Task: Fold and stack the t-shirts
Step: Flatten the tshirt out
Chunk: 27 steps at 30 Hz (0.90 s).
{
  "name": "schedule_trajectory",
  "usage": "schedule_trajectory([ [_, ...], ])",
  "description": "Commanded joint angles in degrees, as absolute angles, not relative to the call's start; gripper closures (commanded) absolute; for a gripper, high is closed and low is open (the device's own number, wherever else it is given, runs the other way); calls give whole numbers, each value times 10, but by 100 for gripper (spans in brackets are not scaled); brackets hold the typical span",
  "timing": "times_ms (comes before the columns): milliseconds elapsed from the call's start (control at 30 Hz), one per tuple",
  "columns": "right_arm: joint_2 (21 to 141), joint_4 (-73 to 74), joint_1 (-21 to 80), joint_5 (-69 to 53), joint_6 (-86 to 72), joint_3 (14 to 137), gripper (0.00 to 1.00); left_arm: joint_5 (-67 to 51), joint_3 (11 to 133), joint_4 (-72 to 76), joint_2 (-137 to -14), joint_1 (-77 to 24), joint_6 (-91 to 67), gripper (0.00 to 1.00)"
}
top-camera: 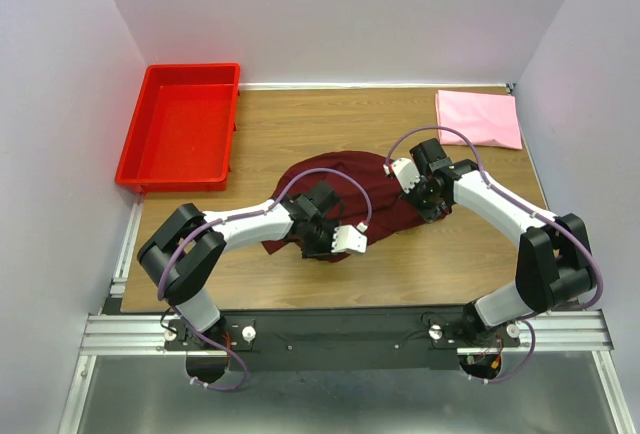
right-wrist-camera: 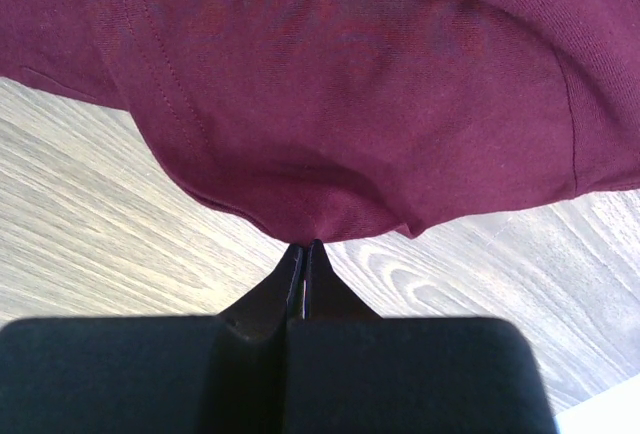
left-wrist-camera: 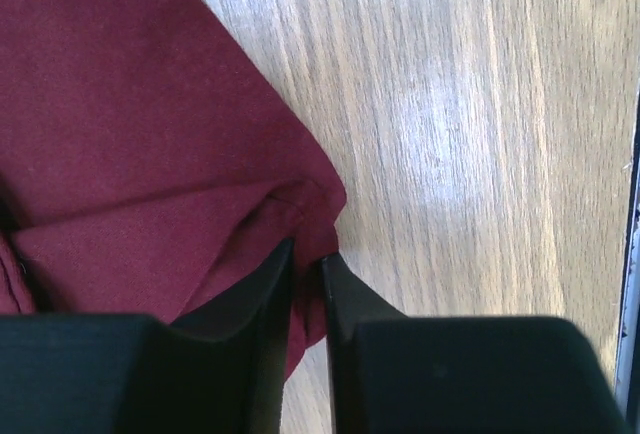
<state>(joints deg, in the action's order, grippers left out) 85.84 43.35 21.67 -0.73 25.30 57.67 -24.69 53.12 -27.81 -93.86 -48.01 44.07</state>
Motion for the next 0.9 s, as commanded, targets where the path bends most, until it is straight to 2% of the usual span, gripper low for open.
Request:
schedule_trajectory([
  [0, 860, 439, 214, -3, 253, 583, 99, -269, 533, -291, -917, -476, 434, 65],
  [67, 860, 439, 214, -3, 255, 582, 99, -277, 532, -296, -910, -476, 437, 53],
  [200, 860, 439, 214, -5, 255, 582, 99, -288, 541, -306, -918, -476, 436, 47],
  [367, 855, 439, 214, -5, 255, 580, 99, -298, 549, -305, -918, -476, 430, 49],
  [500, 853, 439, 214, -4, 255, 575, 99, -288, 551, -296, -931, -476, 423, 60],
  [633, 852, 439, 214, -3, 255, 573, 99, -280, 551, -289, -936, -476, 419, 64],
  [733, 850, 439, 214, -3, 257, 570, 99, -284, 553, -297, -939, -477, 426, 50],
  [867, 850, 439, 214, -3, 258, 569, 99, -292, 555, -305, -941, -477, 433, 45],
])
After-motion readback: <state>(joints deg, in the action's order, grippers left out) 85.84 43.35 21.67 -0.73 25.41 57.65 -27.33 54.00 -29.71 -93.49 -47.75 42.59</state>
